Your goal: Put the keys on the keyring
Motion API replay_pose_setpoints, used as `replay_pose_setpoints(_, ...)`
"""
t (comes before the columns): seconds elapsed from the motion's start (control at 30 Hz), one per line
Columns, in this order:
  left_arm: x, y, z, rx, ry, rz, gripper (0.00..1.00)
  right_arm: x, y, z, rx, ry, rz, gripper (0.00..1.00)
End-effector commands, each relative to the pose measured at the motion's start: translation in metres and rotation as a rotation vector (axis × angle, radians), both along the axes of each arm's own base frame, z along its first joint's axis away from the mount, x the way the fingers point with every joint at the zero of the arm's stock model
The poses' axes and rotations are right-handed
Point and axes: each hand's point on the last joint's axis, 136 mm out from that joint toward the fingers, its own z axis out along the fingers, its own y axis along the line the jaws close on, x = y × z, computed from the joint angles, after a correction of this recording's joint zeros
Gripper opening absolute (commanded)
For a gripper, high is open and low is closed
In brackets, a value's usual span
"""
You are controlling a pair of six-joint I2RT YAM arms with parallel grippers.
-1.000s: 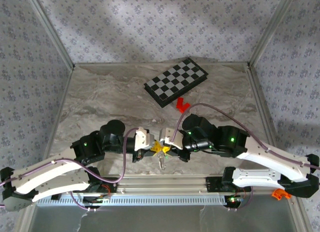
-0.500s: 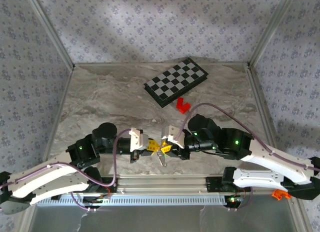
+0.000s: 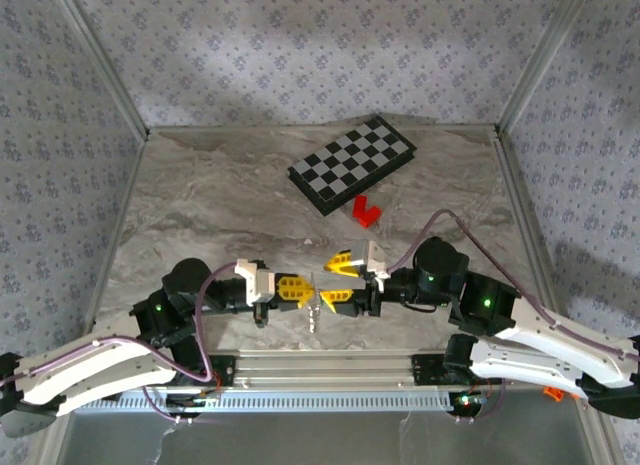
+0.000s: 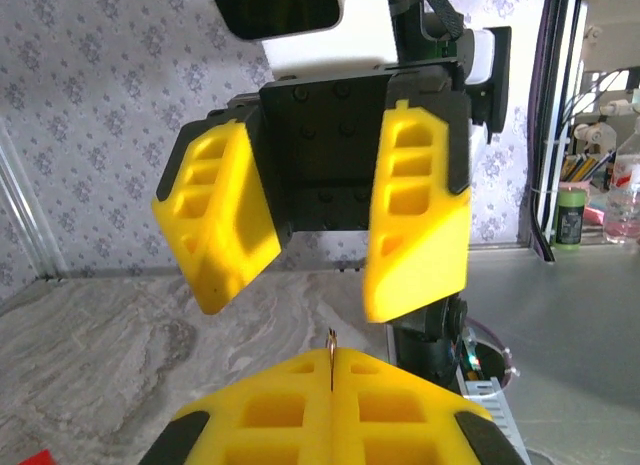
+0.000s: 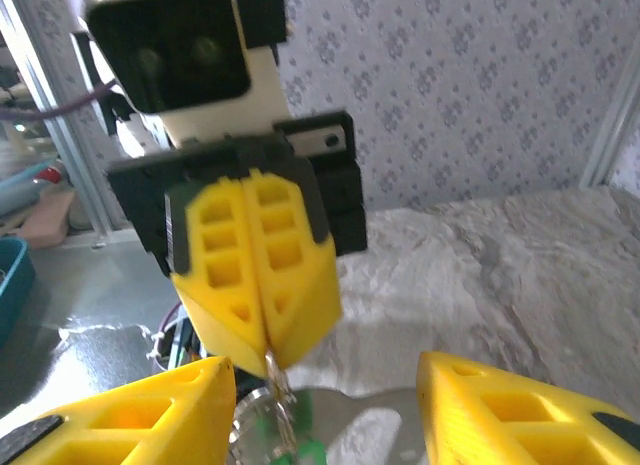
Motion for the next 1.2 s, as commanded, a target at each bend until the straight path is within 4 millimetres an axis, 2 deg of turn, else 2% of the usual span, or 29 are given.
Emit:
replay_pose_setpoints(0.0, -0.006, 0.004, 0.033, -0.155, -0.028, -0.027, 0.0, -0.005, 0.004, 0.013, 0.061, 0.004, 0.041, 0.52)
replay_pose_setpoints(0.13, -0.004, 0.004, 0.037, -0.21, -0.025, -0.02, 0.0, -0.004, 0.003, 0.013, 0.059, 0.002, 0.033, 0.49)
replay_pose_setpoints(0.47, -0.007, 0.007, 0.041, -0.224, -0.027, -0.031, 0.0, 0.001, 0.001, 0.009, 0.051, 0.003, 0.015, 0.48)
replay_pose_setpoints(0.7, -0.008, 0.007, 0.041, -0.224, -0.018, -0.037, 0.0, 0.0, 0.003, 0.009, 0.051, 0.007, 0.03, 0.32)
replay_pose_setpoints(0.97, -0.008, 0.008, 0.04, -0.22, -0.014, -0.035, 0.0, -0.004, 0.005, 0.003, 0.026, 0.025, 0.062, 0.26)
replay_pose_setpoints(1.17, -0.007, 0.007, 0.037, -0.212, -0.012, -0.032, 0.0, -0.003, 0.007, -0.001, 0.005, 0.025, 0.061, 0.06)
